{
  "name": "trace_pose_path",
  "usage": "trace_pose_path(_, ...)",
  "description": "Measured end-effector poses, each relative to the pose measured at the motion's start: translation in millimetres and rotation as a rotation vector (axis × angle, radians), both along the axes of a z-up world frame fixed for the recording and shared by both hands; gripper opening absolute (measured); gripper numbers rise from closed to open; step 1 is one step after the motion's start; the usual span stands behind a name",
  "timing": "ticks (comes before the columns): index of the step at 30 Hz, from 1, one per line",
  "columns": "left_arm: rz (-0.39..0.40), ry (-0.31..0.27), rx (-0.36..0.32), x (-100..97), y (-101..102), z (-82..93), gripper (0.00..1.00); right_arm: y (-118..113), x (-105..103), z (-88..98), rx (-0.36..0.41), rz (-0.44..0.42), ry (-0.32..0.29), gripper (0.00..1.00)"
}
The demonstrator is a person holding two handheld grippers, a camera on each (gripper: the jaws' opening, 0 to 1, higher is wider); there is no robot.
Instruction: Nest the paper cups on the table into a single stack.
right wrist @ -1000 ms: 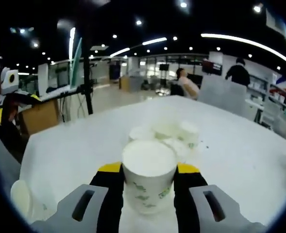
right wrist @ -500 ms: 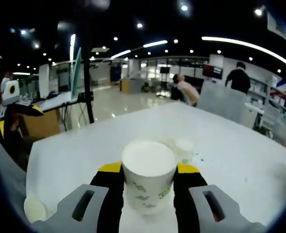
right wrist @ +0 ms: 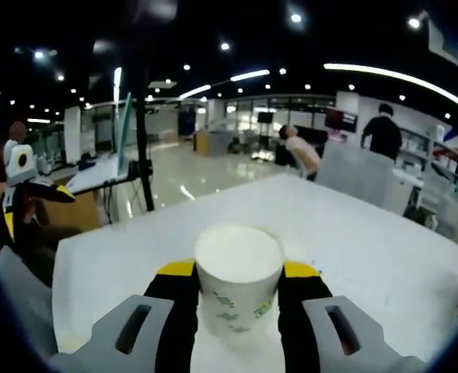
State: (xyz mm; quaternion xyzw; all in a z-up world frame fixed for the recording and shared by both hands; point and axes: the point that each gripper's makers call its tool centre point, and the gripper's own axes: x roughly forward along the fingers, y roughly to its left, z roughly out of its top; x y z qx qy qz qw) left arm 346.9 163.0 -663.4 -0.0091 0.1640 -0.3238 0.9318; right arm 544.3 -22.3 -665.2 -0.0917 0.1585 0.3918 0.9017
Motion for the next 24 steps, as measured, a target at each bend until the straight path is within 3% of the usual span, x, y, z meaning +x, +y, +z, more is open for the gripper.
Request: trace_pose_path(24,-0.014,-0.019,-0.015,-1.6,-7,17.2,0.99,4,-15,12.8,-0.001,0.020,0.009,0.36)
